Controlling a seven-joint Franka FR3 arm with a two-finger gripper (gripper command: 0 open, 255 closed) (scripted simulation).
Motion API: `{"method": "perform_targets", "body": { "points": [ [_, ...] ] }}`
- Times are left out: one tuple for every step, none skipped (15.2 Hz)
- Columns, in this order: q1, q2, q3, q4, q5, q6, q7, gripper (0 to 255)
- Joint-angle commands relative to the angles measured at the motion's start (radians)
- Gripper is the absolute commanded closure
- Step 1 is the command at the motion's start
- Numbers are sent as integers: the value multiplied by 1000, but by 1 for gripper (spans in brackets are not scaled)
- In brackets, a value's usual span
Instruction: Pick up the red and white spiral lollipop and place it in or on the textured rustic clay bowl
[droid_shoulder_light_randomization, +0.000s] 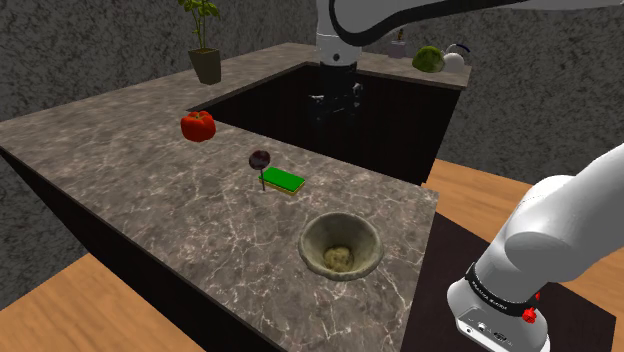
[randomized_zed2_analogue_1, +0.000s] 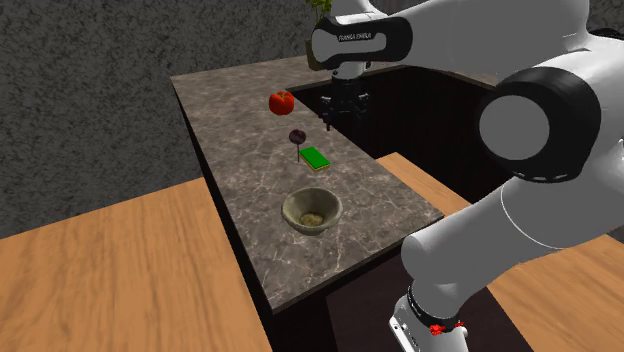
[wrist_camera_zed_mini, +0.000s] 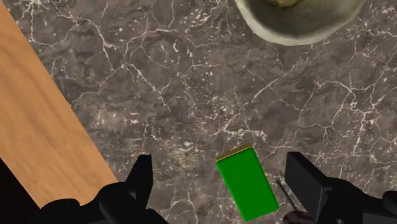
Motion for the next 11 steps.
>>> {"method": "perform_targets", "body": {
  "points": [
    [-1,73,18,43,-8,33,28,0],
    [0,110,27,67,-14,47,44,0],
    [2,146,36,91,-20,60,60,0],
    [3,183,44,118,-28,71,76,0],
    [6,221,52,145,-37,82,92,0],
    [8,259,59,174,-46,91,108,0],
    [11,297,66,205,-56,99,124,0],
    [16,336,71,237,-67,105,140,0],
    [21,375,76,270,-79,111,156,0],
    [26,415,81,306,-91,115,171,0],
    [33,455,84,342,-104,117,186,0]
  ]
}}
